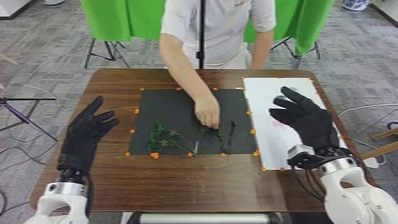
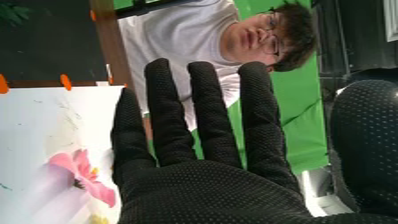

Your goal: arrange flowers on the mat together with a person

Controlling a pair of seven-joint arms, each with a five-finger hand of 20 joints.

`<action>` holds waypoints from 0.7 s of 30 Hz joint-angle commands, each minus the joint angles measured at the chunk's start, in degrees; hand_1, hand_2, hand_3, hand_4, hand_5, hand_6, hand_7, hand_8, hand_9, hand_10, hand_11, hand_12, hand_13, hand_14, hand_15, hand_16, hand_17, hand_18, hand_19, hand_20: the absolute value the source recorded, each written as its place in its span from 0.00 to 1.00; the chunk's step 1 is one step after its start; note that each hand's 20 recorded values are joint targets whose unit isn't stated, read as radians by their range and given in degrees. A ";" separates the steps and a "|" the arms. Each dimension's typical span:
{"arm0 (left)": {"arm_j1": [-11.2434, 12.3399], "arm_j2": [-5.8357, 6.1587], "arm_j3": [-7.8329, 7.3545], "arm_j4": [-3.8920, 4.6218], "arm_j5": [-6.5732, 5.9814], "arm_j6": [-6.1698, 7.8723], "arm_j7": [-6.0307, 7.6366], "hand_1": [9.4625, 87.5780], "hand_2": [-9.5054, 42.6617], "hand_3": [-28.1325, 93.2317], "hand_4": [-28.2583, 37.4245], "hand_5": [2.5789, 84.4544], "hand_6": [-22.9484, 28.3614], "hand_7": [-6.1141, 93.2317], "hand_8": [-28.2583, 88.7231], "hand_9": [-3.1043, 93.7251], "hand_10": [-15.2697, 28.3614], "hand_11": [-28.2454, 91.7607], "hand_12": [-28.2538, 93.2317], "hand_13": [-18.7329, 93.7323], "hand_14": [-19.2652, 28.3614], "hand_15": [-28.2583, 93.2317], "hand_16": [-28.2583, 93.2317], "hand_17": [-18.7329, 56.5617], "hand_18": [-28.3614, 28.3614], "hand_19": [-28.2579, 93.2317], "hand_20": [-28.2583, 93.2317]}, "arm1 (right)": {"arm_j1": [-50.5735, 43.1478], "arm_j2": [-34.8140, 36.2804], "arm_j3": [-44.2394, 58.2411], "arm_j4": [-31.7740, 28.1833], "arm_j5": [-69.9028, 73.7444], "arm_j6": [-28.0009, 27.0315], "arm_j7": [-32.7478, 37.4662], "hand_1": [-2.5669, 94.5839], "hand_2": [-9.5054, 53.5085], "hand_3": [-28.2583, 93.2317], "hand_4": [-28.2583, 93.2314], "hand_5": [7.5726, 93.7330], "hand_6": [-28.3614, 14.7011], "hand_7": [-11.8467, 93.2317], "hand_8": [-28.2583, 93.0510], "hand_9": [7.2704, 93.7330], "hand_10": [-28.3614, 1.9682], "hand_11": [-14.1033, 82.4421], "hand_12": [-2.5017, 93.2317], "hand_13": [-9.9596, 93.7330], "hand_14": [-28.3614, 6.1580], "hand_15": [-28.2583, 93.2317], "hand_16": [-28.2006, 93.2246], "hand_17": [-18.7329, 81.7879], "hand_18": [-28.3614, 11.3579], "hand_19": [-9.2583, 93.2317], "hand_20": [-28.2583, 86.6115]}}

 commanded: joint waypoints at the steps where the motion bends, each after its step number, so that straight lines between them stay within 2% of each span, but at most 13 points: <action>1: 0.03 -0.27 0.00 0.30 -0.09 0.05 -0.67 0.16 0.23 0.88 0.00 0.36 0.52 0.15 0.17 0.38 0.76 0.45 0.32 0.37 0.92 0.67 0.16 0.15 0.90 0.61 0.35 | 0.05 0.32 -0.32 0.01 -0.54 -0.03 -0.40 0.18 0.24 0.91 0.00 0.43 0.74 0.26 0.13 0.44 0.48 0.27 0.18 0.40 0.27 0.50 0.35 0.20 0.17 0.48 0.42; 8: 0.05 -0.32 0.11 0.30 0.00 0.10 -0.61 0.16 0.23 0.88 0.00 0.36 0.52 0.15 0.17 0.38 0.76 0.45 0.32 0.37 0.92 0.67 0.16 0.15 0.90 0.61 0.35 | 0.13 0.25 -0.27 0.05 -0.62 -0.08 -0.44 0.18 0.24 0.91 0.00 0.43 0.74 0.26 0.13 0.44 0.48 0.27 0.18 0.41 0.28 0.51 0.35 0.20 0.17 0.48 0.42; 9: 0.09 0.13 0.28 0.29 -0.38 0.32 -0.41 0.16 0.23 0.88 0.00 0.36 0.52 0.15 0.17 0.38 0.76 0.45 0.32 0.37 0.92 0.67 0.16 0.15 0.90 0.61 0.35 | 0.00 0.27 -0.27 -0.06 -0.58 0.13 -0.39 0.18 0.24 0.91 0.00 0.43 0.74 0.26 0.13 0.44 0.48 0.27 0.18 0.41 0.28 0.51 0.35 0.20 0.17 0.48 0.42; 12: -0.02 0.11 0.30 0.34 -0.32 0.30 -0.38 0.16 0.23 0.88 0.00 0.36 0.52 0.15 0.17 0.38 0.76 0.45 0.32 0.37 0.92 0.67 0.16 0.15 0.90 0.61 0.35 | -0.02 0.26 -0.16 -0.04 -0.63 0.16 -0.44 0.18 0.24 0.91 0.00 0.43 0.74 0.26 0.13 0.44 0.48 0.27 0.18 0.41 0.28 0.51 0.36 0.20 0.17 0.48 0.42; 15: -0.06 0.86 0.68 0.32 -0.93 0.81 0.14 0.16 0.24 0.88 0.00 0.36 0.52 0.15 0.17 0.38 0.76 0.45 0.32 0.37 0.91 0.67 0.16 0.15 0.89 0.61 0.35 | -0.07 0.32 0.09 -0.19 -1.48 0.74 -0.30 0.18 0.24 0.91 0.00 0.43 0.74 0.26 0.13 0.44 0.48 0.27 0.18 0.41 0.28 0.52 0.36 0.20 0.17 0.48 0.42; 21: -0.06 0.71 0.45 0.24 -0.77 0.69 -0.13 0.16 0.24 0.88 0.00 0.36 0.52 0.15 0.17 0.38 0.76 0.45 0.32 0.37 0.92 0.67 0.16 0.15 0.90 0.61 0.35 | 0.26 1.11 0.31 -1.11 -5.94 4.06 0.36 0.20 0.22 0.90 0.00 0.43 0.74 0.26 0.13 0.44 0.47 0.28 0.19 0.43 0.28 0.59 0.36 0.22 0.15 0.53 0.45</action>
